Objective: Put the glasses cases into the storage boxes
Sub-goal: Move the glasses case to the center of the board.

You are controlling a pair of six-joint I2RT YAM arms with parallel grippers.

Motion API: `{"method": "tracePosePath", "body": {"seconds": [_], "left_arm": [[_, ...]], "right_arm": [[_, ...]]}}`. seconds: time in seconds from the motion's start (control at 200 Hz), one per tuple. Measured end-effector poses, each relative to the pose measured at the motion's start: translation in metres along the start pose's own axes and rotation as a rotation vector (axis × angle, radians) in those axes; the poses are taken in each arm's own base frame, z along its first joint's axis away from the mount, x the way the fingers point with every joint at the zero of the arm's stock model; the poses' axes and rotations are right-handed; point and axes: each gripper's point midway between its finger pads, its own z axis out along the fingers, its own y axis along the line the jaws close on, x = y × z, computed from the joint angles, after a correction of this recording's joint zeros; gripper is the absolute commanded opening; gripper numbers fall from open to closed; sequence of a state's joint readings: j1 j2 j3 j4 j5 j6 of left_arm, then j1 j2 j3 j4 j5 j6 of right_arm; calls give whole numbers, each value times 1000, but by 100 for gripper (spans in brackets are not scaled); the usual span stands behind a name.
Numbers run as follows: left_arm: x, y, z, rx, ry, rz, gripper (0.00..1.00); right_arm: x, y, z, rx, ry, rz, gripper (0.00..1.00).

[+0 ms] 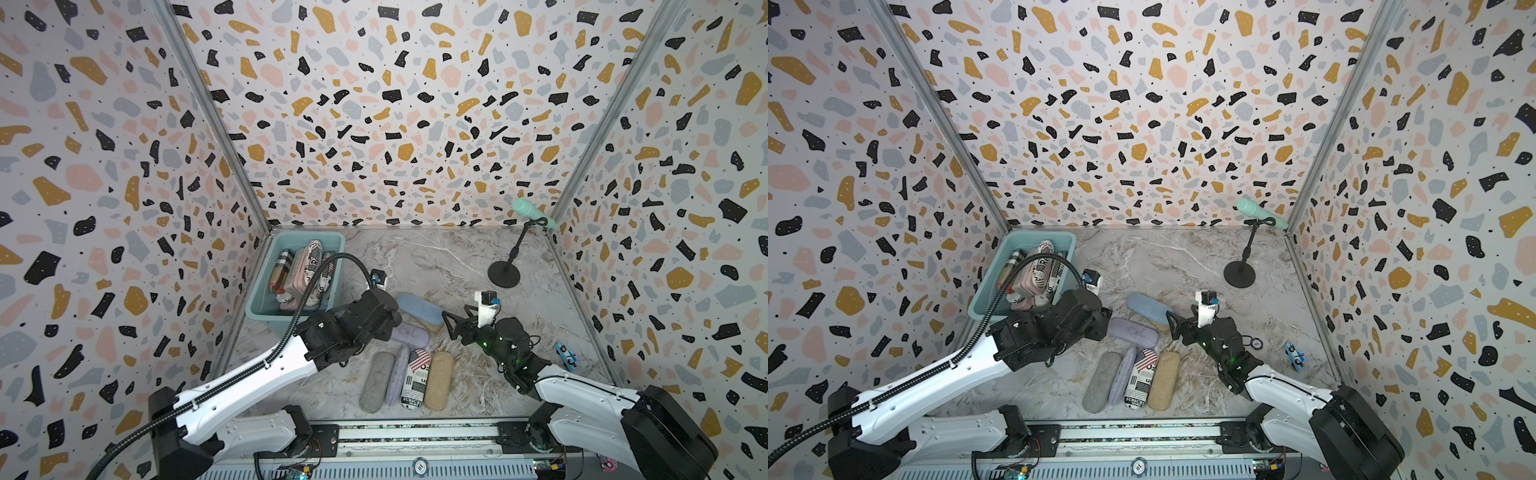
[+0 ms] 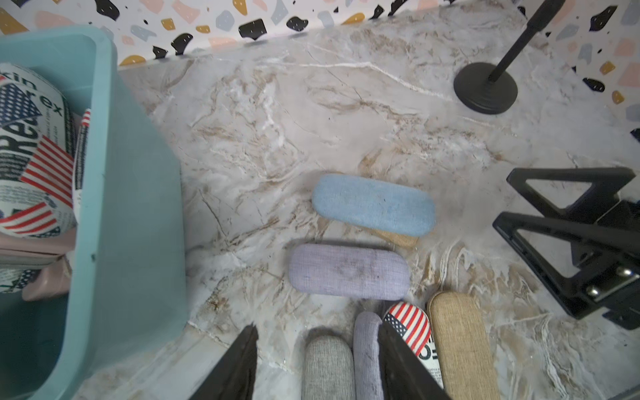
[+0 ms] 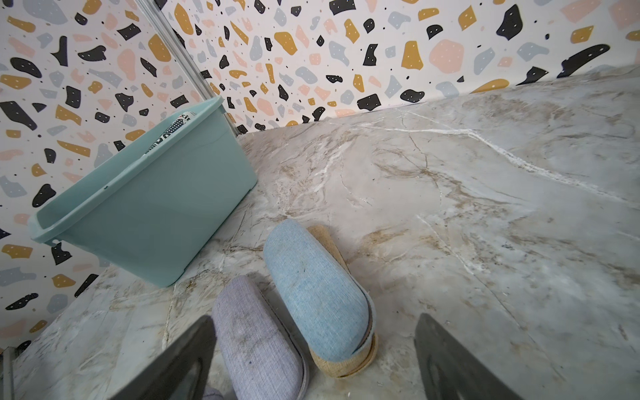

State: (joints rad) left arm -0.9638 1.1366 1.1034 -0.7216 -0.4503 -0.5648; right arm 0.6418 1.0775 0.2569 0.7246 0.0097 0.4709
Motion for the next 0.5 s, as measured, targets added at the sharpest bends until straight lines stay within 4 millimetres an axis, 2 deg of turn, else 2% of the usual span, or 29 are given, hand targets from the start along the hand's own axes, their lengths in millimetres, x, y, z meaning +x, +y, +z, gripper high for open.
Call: {"method": "tracePosePath", "body": {"seconds": [0.13,0.22,0.501], "left_arm": [[11,4,-3,-15,29,-24,56],[31,8,2,-36,77,-25,56],[132,8,28,-32,304,-26,60]], "right_arm": [[2,-3,0,15,9,0,92],[2,-4,0,21,6,1,92],[-3,-5,-3,30,-12,3,92]]}}
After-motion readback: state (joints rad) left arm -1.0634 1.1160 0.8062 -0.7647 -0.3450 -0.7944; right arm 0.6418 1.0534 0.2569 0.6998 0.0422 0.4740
